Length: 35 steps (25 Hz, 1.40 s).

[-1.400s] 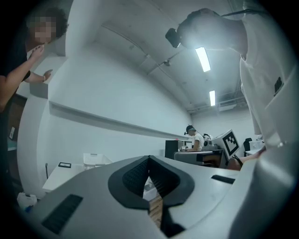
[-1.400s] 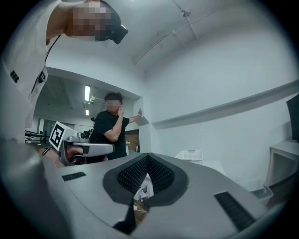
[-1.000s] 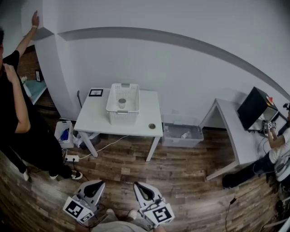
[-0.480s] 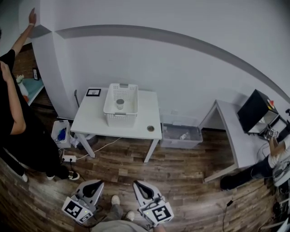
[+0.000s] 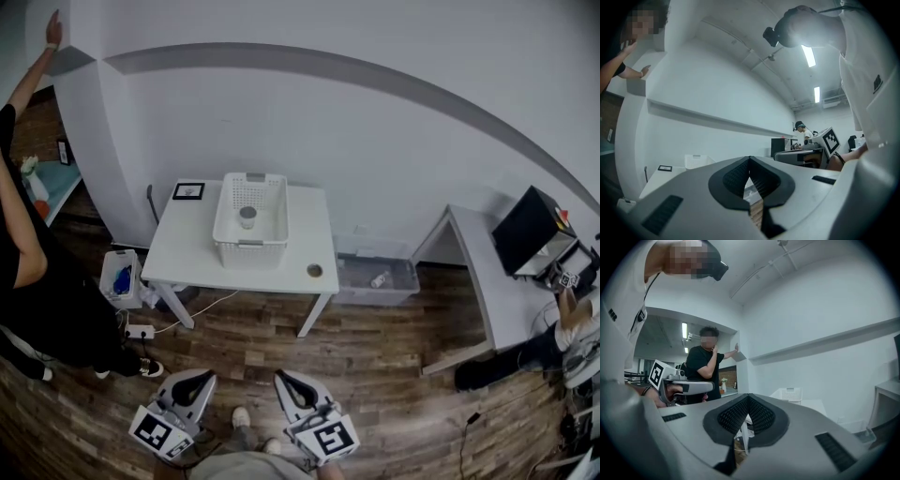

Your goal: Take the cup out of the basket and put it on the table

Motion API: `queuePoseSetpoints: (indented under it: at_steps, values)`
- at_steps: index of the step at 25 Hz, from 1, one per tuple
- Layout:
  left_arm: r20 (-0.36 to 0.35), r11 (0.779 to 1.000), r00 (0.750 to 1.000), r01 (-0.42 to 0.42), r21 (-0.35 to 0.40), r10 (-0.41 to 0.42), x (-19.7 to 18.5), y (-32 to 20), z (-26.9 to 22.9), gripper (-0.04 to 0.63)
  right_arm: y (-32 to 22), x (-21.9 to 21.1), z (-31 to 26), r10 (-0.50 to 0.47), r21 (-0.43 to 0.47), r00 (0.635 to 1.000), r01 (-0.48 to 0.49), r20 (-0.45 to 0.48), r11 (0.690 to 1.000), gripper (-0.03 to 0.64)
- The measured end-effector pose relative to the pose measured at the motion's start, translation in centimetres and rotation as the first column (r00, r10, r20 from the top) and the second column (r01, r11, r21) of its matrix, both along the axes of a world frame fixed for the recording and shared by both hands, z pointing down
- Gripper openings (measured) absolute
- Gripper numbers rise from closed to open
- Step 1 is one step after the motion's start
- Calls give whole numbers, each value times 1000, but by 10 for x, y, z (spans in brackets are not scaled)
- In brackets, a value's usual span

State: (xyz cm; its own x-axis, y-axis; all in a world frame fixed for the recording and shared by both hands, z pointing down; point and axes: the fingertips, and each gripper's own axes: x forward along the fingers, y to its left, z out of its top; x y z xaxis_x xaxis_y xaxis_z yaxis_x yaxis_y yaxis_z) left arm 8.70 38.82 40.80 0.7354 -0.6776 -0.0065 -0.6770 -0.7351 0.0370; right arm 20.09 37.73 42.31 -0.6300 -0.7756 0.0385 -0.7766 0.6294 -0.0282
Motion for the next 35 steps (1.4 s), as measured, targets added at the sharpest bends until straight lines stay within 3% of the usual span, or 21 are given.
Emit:
queuePoseSetpoints:
  at_steps: [19, 35]
  values:
    - [-27, 997, 997, -75, 19, 75, -36, -88, -4, 1, -79, -42, -5, 69, 25, 997, -68, -47, 997, 9]
    - [-13, 999, 999, -50, -9, 50, -24, -176, 3, 2, -176, -37, -4, 10, 15, 999, -10, -32, 1000, 9]
